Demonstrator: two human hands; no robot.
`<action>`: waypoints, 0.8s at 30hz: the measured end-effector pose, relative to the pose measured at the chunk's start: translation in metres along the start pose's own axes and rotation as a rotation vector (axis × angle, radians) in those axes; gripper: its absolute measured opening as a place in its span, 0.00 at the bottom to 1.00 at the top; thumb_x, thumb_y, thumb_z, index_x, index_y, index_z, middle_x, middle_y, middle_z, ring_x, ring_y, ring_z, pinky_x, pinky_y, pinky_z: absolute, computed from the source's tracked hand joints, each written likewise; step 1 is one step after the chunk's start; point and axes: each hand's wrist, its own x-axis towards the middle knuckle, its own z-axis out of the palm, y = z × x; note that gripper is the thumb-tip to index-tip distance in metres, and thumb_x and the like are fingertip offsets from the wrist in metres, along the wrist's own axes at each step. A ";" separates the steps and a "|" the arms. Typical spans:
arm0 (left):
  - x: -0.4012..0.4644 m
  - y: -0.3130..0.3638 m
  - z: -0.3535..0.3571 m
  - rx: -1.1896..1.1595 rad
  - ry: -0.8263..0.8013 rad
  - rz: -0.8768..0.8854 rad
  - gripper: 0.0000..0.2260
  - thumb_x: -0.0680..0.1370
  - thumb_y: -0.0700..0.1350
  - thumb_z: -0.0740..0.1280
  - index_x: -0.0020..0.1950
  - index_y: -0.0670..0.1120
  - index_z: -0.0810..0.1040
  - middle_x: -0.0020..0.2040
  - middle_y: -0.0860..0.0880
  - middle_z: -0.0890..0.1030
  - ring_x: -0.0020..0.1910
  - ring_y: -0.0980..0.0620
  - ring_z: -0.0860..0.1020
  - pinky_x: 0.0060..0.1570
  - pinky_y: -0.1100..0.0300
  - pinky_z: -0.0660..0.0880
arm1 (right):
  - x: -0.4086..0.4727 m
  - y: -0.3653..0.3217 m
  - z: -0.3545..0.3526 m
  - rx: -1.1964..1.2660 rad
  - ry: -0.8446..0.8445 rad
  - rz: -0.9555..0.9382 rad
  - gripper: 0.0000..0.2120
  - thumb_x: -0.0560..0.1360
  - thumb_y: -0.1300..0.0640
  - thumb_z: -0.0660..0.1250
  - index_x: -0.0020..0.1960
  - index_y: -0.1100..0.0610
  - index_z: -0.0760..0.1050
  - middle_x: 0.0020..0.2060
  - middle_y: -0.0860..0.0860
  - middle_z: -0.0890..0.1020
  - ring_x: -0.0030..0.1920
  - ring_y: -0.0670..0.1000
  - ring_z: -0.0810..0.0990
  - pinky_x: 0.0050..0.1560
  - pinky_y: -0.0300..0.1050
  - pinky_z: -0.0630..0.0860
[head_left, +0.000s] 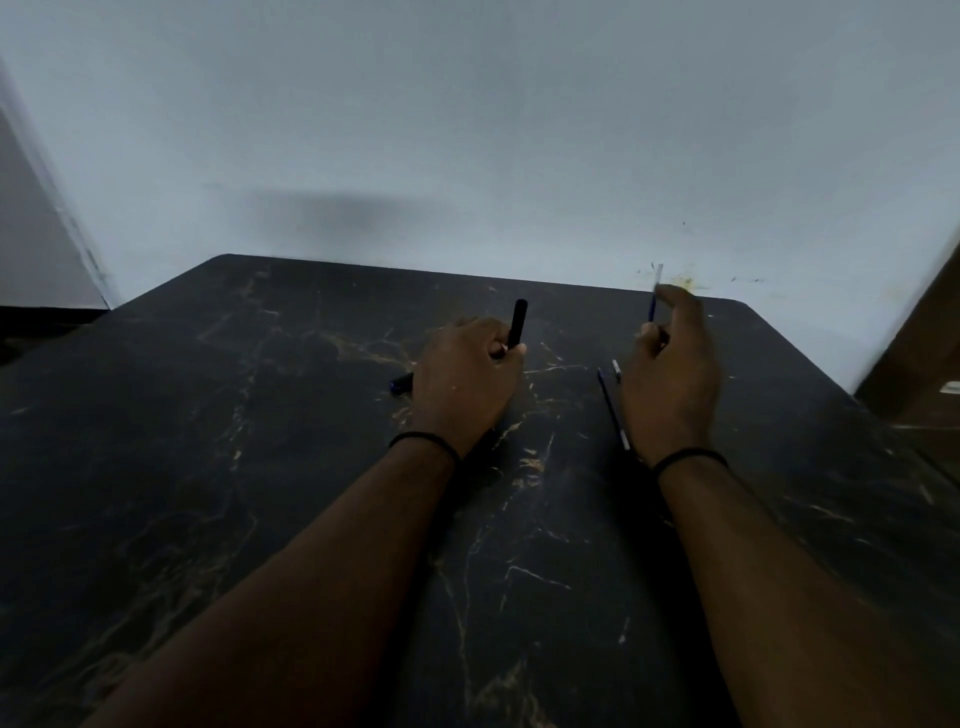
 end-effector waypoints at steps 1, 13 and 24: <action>0.000 0.000 0.000 0.003 0.000 0.001 0.07 0.76 0.50 0.70 0.43 0.48 0.80 0.40 0.52 0.79 0.38 0.56 0.76 0.38 0.60 0.75 | -0.002 -0.004 0.000 0.042 -0.008 -0.036 0.15 0.80 0.63 0.60 0.66 0.55 0.75 0.54 0.56 0.81 0.52 0.53 0.80 0.54 0.46 0.76; 0.000 0.003 0.001 0.019 -0.014 -0.013 0.10 0.76 0.50 0.71 0.38 0.49 0.76 0.36 0.54 0.75 0.33 0.59 0.72 0.31 0.65 0.65 | 0.007 0.019 -0.012 -0.192 -0.143 0.293 0.13 0.79 0.61 0.60 0.63 0.57 0.76 0.59 0.59 0.80 0.59 0.62 0.78 0.55 0.48 0.73; 0.001 0.002 0.000 0.010 -0.031 -0.009 0.09 0.76 0.50 0.71 0.39 0.48 0.77 0.36 0.54 0.76 0.35 0.57 0.74 0.33 0.63 0.70 | 0.005 0.022 -0.006 -0.279 -0.267 0.231 0.14 0.76 0.66 0.62 0.59 0.56 0.78 0.58 0.59 0.80 0.57 0.60 0.78 0.53 0.46 0.71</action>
